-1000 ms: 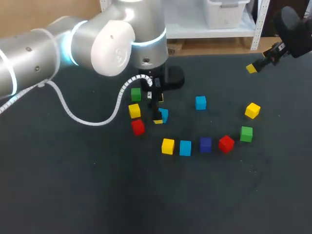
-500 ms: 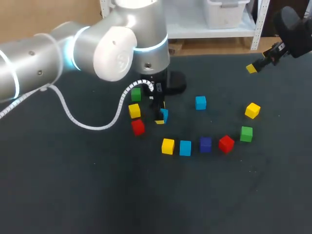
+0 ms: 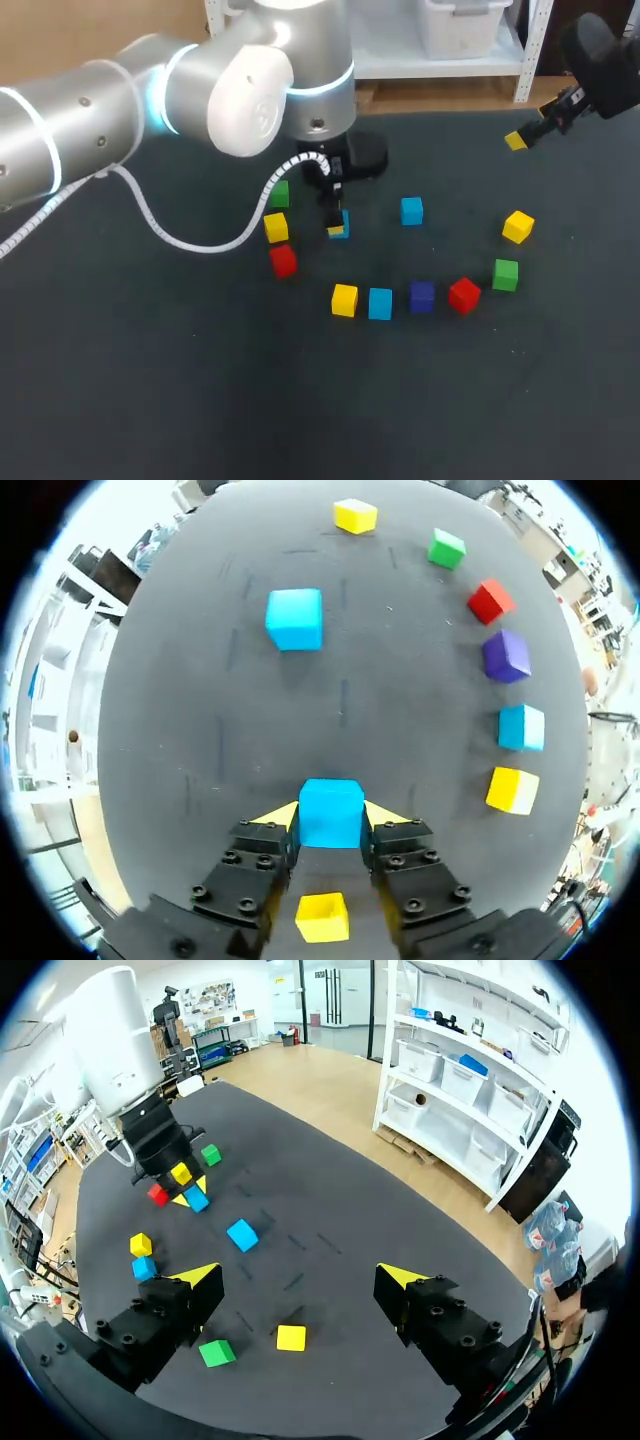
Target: Place the blue cubes, place green cubes on the blue cubes, place the yellow cubes on the green cubes, then place the red cubes on the yellow cubes, and place purple cube on the red cubes.
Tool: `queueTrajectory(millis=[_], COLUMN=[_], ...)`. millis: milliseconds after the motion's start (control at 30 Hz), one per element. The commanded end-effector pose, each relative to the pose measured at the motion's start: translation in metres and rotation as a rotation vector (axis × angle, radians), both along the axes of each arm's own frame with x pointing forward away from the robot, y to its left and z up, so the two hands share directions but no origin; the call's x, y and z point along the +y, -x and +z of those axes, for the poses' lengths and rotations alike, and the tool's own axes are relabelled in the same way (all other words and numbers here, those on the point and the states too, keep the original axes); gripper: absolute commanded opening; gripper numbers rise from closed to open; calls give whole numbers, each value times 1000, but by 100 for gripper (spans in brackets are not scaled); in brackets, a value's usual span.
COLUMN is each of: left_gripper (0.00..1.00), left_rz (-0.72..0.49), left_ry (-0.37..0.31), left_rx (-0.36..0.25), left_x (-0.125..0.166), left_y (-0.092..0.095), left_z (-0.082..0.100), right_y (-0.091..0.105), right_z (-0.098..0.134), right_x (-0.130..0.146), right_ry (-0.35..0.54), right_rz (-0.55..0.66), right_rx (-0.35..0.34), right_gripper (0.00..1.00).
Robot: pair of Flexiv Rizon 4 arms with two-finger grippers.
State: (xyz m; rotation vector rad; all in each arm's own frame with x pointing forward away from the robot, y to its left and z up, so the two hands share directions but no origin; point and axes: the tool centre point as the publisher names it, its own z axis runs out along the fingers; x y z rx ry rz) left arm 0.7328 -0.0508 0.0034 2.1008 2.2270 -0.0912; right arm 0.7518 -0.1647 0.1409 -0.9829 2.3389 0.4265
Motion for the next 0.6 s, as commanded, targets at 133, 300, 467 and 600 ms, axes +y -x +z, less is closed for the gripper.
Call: queueTrajectory(millis=[133, 300, 467, 600], left_gripper=[0, 0, 0, 0], left_rz=[4, -10, -20, -34], left_ry=[-4, -9, -2, 8], left_rx=[16, 18, 21, 25], left_x=[-15, -28, -43, -53], left_y=[-12, -16, -21, -21], left_z=[2, 0, 2, 5], right_y=[0, 0, 0, 0], right_z=[0, 0, 0, 0], right_x=[0, 0, 0, 0], right_ry=[-1, -1, -1, -1], right_rz=[1, 1, 1, 1], right_rx=[-2, -2, -2, -2], right_gripper=[100, 100, 100, 100])
